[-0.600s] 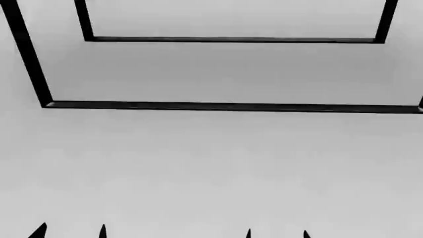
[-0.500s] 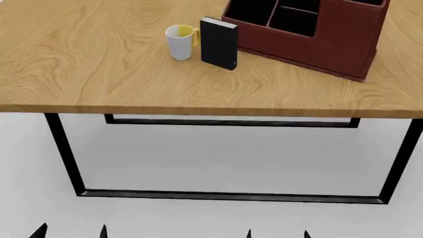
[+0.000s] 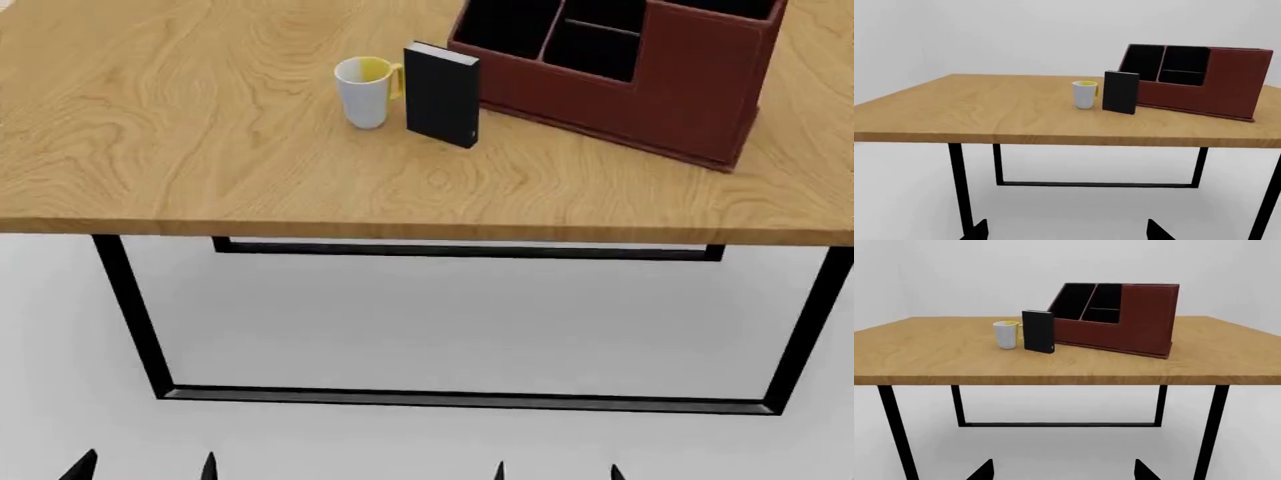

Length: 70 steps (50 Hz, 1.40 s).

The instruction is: Pick up the book and place it in the back compartment of the caddy.

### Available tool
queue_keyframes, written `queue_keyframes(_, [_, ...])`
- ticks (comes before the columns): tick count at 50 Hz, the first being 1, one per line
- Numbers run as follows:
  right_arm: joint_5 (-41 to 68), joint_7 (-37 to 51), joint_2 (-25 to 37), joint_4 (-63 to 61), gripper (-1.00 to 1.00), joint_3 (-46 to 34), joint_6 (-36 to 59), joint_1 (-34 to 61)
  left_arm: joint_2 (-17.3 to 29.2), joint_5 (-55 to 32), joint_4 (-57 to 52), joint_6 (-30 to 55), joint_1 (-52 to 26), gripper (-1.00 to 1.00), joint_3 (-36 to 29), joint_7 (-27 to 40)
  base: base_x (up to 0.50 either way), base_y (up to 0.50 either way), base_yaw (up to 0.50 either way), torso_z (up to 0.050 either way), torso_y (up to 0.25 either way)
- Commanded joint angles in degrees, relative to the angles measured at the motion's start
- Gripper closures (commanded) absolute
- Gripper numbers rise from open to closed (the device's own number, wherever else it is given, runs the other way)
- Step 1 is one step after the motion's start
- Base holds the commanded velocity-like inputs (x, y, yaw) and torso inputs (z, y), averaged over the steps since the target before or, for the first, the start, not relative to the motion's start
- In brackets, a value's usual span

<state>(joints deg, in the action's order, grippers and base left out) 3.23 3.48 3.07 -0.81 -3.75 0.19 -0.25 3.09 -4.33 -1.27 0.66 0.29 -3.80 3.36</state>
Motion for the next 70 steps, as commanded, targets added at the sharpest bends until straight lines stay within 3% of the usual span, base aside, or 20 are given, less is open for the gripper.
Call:
queue_keyframes(1, [1.1,1.1,1.0,0.1,-1.0,-1.3,0.0,0.4,1.1,-1.5,-0.6,1.0,-0.4,-1.0,-1.2,0.9,0.0,0.0,0.0,0.05,0.0])
queue_keyframes(37, [3.4,3.6,3.1,-0.8,-1.0,-4.0,-0.4,-0.1,3.4,-4.6,-3.5,0.9,0.2,-1.0,-3.8,2.9,0.0,0.0,0.0,0.05,0.0])
queue_keyframes(39, [3.5,3.7,3.2,-1.0,-1.0,-4.1,-0.3,-0.1,4.1,-1.6,-4.0,4.4,-0.2,-1.0,-5.3,4.3,0.0,0.0,0.0,0.044,-0.016])
queue_keyframes(49, [3.8,4.7,3.9,-3.0,-1.0,-4.6,0.5,-0.2,4.5,-3.2,-6.7,2.0,-0.4,-1.0,-4.8,4.7,0.0,0.0,0.0,0.0,0.0])
queue_keyframes(70, [2.1,10.2,7.7,-19.0,-1.0,-1.7,10.0,2.6,7.4,-7.2,-14.3,12.8,-5.3,-1.0,-5.0,3.8,0.0,0.0,0.0,0.0,0.0])
